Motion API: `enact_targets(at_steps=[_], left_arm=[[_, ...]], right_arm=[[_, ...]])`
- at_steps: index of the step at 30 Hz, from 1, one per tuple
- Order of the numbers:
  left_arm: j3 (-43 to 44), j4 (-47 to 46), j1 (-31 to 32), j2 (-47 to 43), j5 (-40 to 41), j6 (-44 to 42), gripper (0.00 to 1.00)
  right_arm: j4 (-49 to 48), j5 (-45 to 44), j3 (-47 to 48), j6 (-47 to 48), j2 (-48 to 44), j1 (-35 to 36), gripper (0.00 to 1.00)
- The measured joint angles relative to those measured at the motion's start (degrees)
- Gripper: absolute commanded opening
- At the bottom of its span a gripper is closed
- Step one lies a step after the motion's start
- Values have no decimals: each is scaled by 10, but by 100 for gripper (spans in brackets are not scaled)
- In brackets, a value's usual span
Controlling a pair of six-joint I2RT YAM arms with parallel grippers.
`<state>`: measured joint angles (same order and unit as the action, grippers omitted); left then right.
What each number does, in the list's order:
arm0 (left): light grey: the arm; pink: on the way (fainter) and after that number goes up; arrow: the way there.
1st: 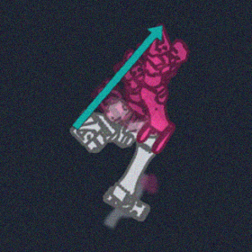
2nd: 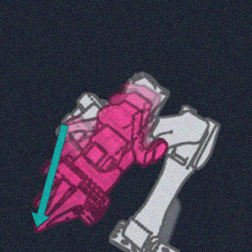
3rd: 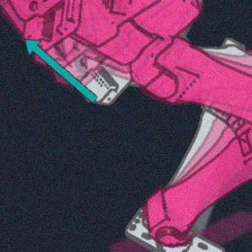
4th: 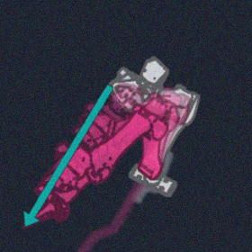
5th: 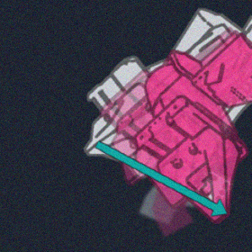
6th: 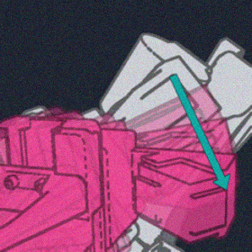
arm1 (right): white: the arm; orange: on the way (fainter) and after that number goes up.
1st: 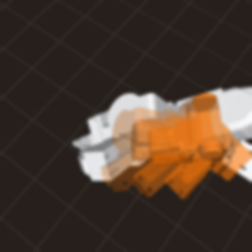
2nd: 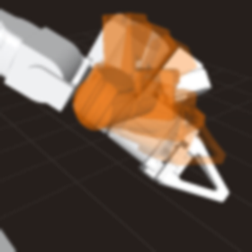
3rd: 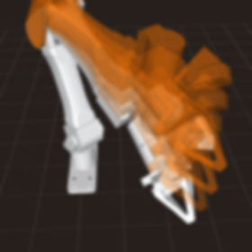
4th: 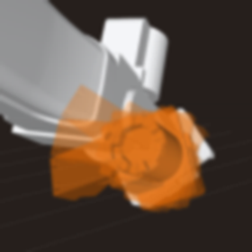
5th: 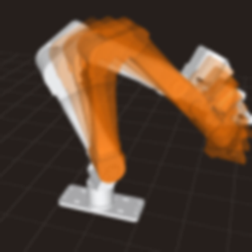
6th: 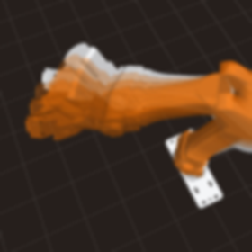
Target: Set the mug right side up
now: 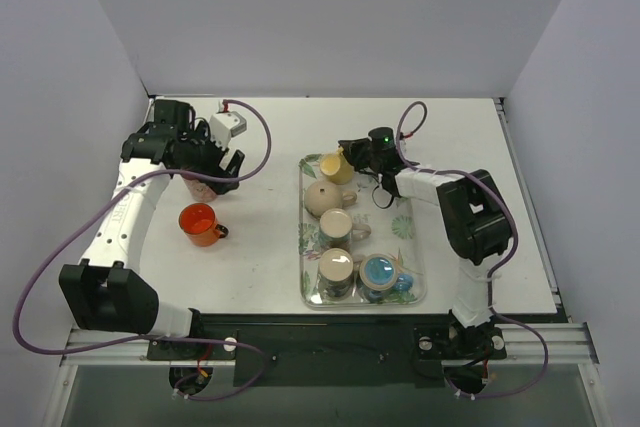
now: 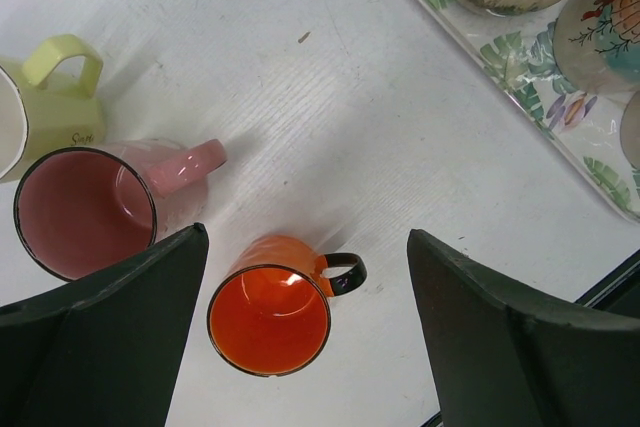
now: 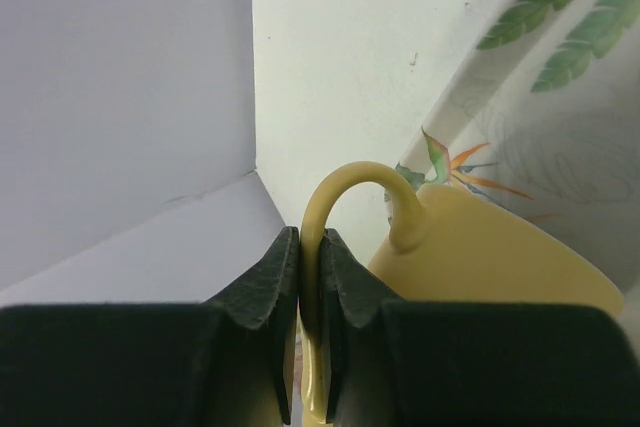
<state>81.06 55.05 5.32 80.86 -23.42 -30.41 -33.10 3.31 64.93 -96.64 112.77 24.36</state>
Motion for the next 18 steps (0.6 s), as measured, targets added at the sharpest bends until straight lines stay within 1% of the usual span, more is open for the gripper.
enact_targets(at_steps=[4, 10, 15, 18], left_arm=[[5, -5, 6, 8, -4, 0, 92], [5, -14, 10, 10, -13, 2, 92], [7, -17, 10, 20, -41, 2, 92], [24, -14, 10, 34, -65, 2, 92]], right_arm=[[-5, 0, -2, 86, -12, 1, 0], [-62, 4, -48, 214, -45, 4, 0], [-102, 42, -56, 337, -57, 8, 0], [-119, 58, -75, 415, -89, 16, 0]])
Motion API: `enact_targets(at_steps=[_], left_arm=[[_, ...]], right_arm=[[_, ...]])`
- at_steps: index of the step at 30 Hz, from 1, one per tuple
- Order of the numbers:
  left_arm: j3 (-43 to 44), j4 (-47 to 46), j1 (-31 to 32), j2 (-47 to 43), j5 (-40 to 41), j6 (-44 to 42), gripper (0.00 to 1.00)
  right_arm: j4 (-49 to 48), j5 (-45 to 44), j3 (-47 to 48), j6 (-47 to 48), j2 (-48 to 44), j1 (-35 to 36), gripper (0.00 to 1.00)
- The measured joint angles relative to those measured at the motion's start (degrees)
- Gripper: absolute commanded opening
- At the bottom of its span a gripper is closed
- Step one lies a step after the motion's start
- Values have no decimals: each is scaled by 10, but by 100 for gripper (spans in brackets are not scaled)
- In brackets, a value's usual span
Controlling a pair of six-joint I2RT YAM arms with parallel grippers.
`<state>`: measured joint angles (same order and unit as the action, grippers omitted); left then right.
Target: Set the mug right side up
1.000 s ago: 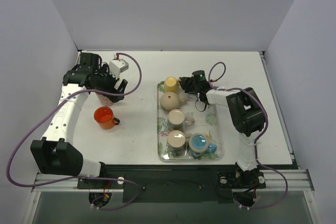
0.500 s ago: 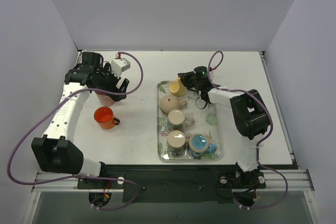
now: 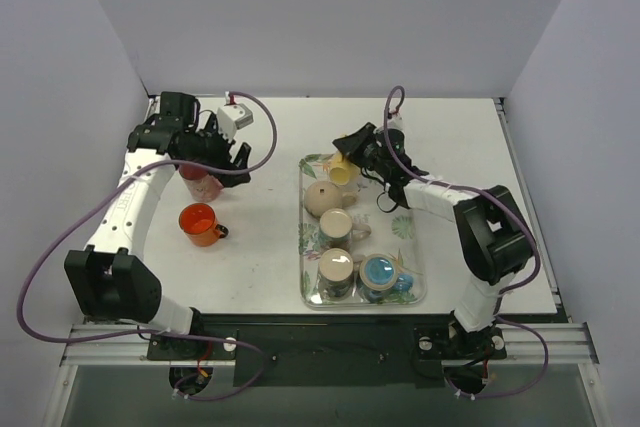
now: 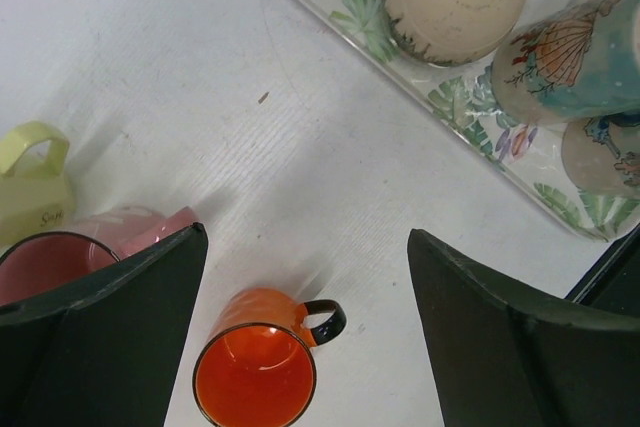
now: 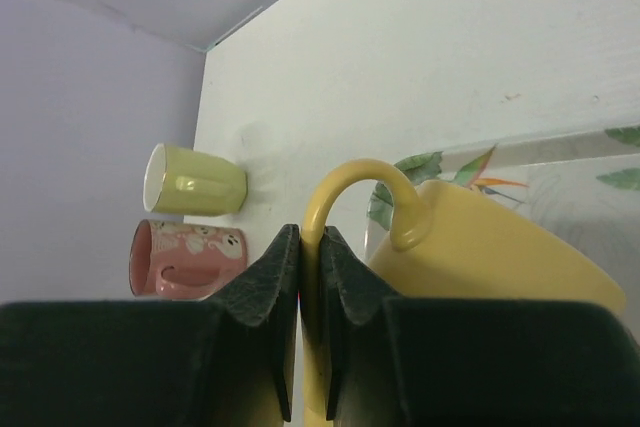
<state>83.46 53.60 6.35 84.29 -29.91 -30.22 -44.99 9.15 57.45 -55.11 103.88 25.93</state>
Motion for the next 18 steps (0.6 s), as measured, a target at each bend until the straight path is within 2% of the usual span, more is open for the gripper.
enact_targets(at_steps=[4, 11, 18], left_arm=[[28, 4, 0, 13, -36, -3, 92], [86, 52, 0, 18, -126, -50, 92], [203, 140, 1, 29, -256, -115, 92]], right_arm=[[-13, 37, -5, 91, -46, 5, 0], [-51, 109, -17, 180, -122, 8, 0], [3, 193, -26, 298, -264, 59, 0]])
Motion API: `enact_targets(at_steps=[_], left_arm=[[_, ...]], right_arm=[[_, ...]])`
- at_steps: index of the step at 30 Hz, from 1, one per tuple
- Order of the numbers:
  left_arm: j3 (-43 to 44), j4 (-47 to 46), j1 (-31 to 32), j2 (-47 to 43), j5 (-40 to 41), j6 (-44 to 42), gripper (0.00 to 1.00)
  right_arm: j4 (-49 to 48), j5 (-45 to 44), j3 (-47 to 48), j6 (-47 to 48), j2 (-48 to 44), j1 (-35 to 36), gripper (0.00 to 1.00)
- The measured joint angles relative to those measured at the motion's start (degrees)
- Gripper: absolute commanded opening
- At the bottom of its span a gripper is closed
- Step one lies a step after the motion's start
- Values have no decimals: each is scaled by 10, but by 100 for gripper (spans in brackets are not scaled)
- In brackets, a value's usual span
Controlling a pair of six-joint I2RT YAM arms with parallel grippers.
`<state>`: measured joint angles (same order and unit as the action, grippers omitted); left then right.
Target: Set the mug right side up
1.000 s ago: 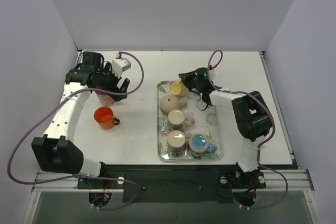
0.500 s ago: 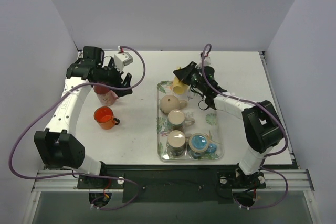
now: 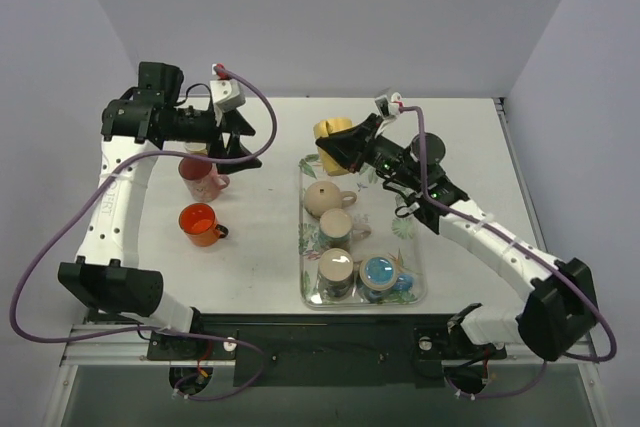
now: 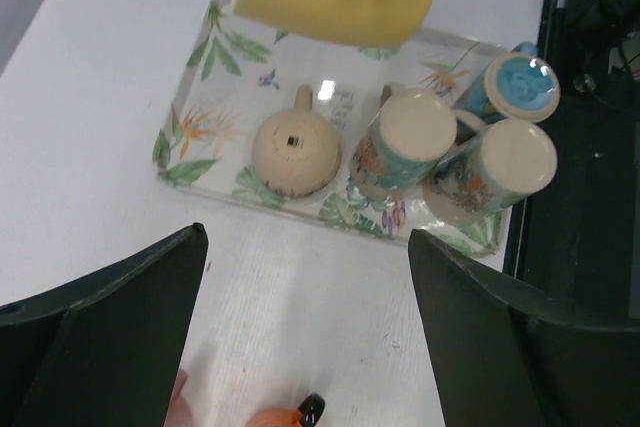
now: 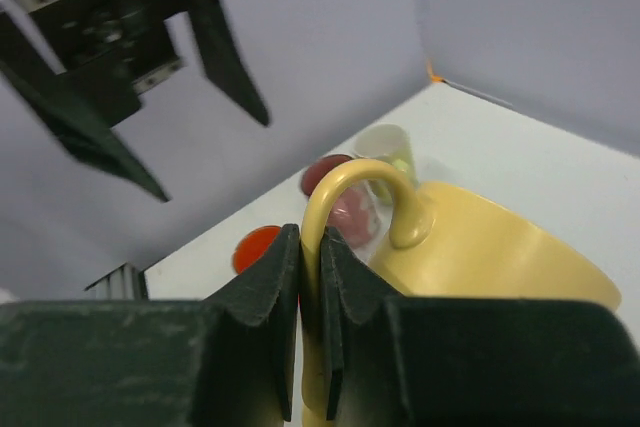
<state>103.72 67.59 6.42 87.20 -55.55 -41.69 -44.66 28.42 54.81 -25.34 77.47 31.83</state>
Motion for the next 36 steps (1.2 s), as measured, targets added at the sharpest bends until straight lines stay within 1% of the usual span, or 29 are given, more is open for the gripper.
enact_targets(at_steps=[3, 8, 10, 16, 20, 22, 24, 25, 26, 27, 28, 29, 30, 31, 32, 35, 36], left_arm=[[45, 38, 16, 5, -43, -35, 92], [100, 73, 97, 19, -50, -77, 93], [125, 81, 122, 29, -57, -86, 93], [182, 86, 156, 52, -79, -112, 93], [183, 85, 178, 64, -78, -102, 92], [169, 84, 182, 68, -77, -96, 90], [146, 85, 189, 71, -75, -94, 84], [135, 85, 195, 73, -74, -95, 75], [125, 86, 203, 76, -74, -95, 62], [116, 87, 210, 78, -75, -96, 56], [109, 87, 217, 80, -75, -97, 46], [104, 86, 222, 82, -78, -97, 39], [101, 85, 226, 83, -79, -95, 20], [97, 87, 228, 83, -82, -90, 6], [93, 94, 228, 83, -87, -78, 0], [78, 115, 222, 81, -134, -23, 0], [75, 110, 223, 79, -138, -6, 0]], right_arm=[[-1, 55, -8, 26, -63, 23, 0], [4, 109, -28, 48, -127, 33, 0], [12, 119, -28, 55, -136, 38, 0], [41, 138, -29, 80, -148, 70, 0], [53, 143, -29, 90, -151, 80, 0], [58, 143, -29, 95, -153, 81, 0], [64, 142, -29, 102, -156, 81, 0], [68, 142, -29, 106, -158, 81, 0], [70, 142, -29, 110, -159, 81, 0], [73, 142, -29, 114, -161, 81, 0], [77, 143, -29, 117, -162, 81, 0], [83, 144, -30, 120, -163, 81, 0], [85, 145, -32, 121, -164, 81, 0], [86, 146, -35, 126, -165, 82, 0], [86, 159, -37, 134, -167, 82, 0], [76, 182, -46, 165, -181, 74, 0], [76, 184, -48, 167, -185, 72, 10]])
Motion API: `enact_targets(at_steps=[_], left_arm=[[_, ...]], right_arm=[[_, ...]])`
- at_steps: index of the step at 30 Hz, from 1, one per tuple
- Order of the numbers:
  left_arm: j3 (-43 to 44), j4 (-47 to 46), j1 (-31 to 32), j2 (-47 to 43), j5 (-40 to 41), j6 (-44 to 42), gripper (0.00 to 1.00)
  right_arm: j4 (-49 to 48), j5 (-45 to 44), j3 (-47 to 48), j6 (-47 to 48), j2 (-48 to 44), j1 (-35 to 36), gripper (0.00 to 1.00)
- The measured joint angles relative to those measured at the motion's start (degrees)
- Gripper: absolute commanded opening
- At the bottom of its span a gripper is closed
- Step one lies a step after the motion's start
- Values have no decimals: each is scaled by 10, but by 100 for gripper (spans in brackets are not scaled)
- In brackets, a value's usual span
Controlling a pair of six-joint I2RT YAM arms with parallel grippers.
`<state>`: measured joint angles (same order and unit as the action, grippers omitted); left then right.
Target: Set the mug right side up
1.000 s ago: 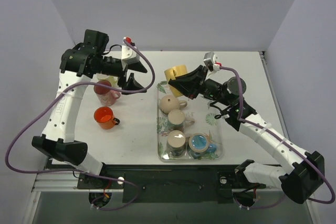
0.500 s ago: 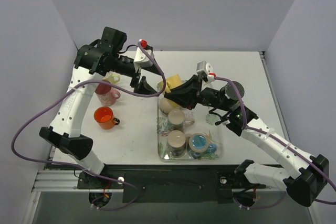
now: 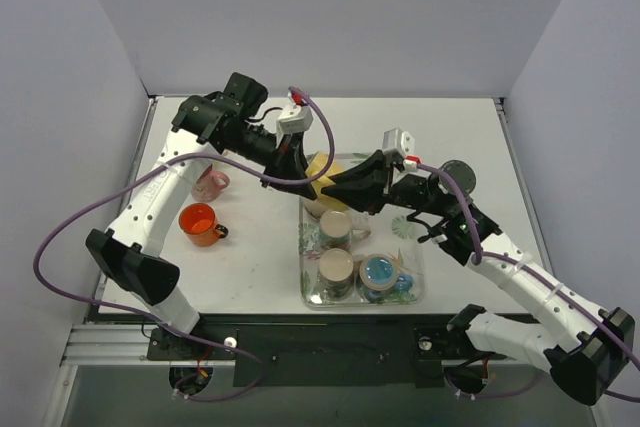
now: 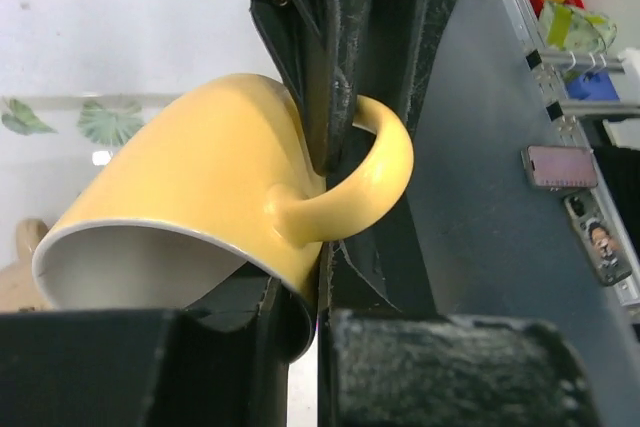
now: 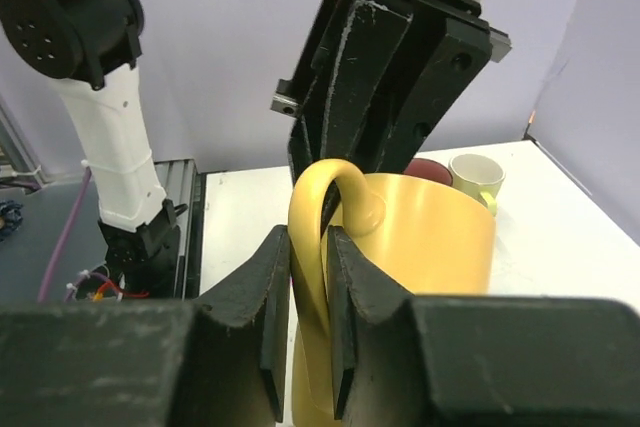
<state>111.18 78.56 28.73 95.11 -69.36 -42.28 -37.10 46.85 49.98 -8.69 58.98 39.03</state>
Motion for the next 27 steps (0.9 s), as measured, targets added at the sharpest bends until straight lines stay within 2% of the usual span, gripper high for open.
enact_targets(at_steps=[1, 2, 4, 6, 7, 11, 15, 20, 27], left_arm=[[-7, -14, 1, -4, 4, 30, 0], [-14, -32, 2, -9, 16, 62, 0], [-20, -72, 5, -18, 84, 121, 0], [-22, -106, 10, -22, 202, 150, 0], [-25, -118, 9, -22, 252, 157, 0], [-37, -137, -10, -18, 421, 161, 0], [-38, -149, -43, 13, 526, 156, 0], [-25, -173, -85, 113, 593, 153, 0], [34, -197, -113, 266, 642, 162, 0]], right_arm=[[0, -4, -2, 0, -3, -3, 20], [2, -10, -4, 0, -3, -7, 43], [26, -53, -6, -2, 0, -20, 62], [42, -108, -7, -6, 10, -37, 85], [50, -138, -8, -7, 14, -45, 88], [83, -248, -13, -11, 26, -63, 90], [110, -317, -19, -8, 27, -63, 91], [116, -360, -39, -2, 27, -63, 92], [142, -413, -58, -2, 26, -63, 94]])
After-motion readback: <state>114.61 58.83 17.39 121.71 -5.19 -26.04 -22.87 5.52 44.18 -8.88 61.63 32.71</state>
